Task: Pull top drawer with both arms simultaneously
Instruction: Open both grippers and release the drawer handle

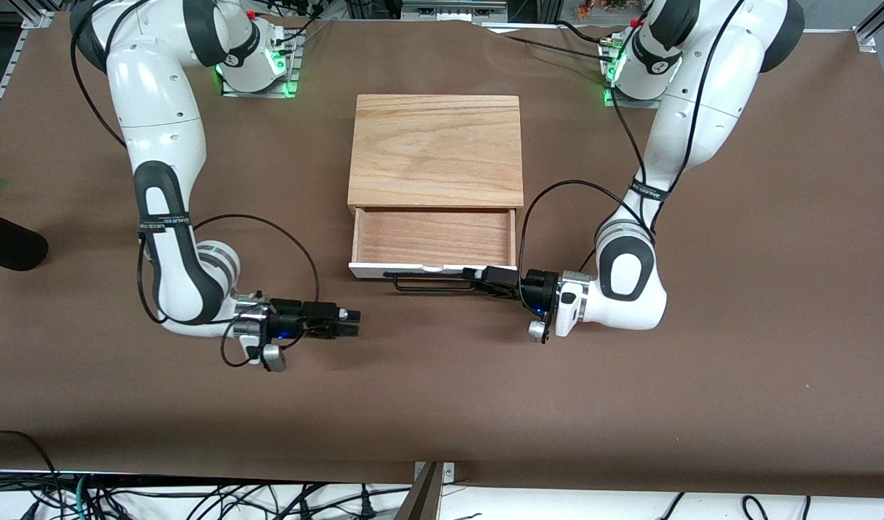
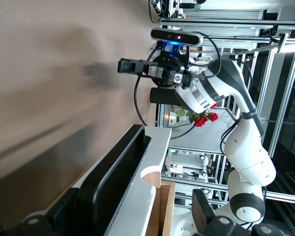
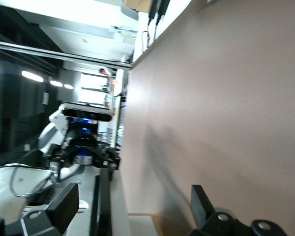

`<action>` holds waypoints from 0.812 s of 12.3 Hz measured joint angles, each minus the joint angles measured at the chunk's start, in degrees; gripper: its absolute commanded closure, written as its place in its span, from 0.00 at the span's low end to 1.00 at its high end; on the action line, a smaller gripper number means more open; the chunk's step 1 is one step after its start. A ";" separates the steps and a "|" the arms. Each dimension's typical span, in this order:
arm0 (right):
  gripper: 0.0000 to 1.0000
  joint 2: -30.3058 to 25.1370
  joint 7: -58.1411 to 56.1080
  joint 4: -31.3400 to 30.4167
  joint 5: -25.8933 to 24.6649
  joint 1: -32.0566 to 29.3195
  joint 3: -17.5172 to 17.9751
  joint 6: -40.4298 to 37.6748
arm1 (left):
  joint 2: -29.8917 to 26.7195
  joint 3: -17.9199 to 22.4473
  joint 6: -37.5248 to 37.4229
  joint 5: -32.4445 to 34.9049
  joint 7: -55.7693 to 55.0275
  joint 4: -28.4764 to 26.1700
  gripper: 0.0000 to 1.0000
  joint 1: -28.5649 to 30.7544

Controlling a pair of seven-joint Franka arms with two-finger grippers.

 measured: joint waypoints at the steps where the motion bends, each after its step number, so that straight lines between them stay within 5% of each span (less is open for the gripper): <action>1: 0.00 -0.01 0.75 1.33 -2.57 0.20 -1.49 0.10 | -0.21 0.10 0.00 1.02 0.00 0.06 0.00 0.02; 6: 0.00 -0.12 3.68 7.14 -15.25 0.75 -9.21 1.06 | -0.61 2.38 0.00 8.88 -0.04 2.83 0.00 0.00; 10: 0.00 -0.14 14.13 10.80 -24.40 1.69 -10.38 4.73 | -1.01 4.22 0.01 18.24 -0.57 6.89 0.00 0.01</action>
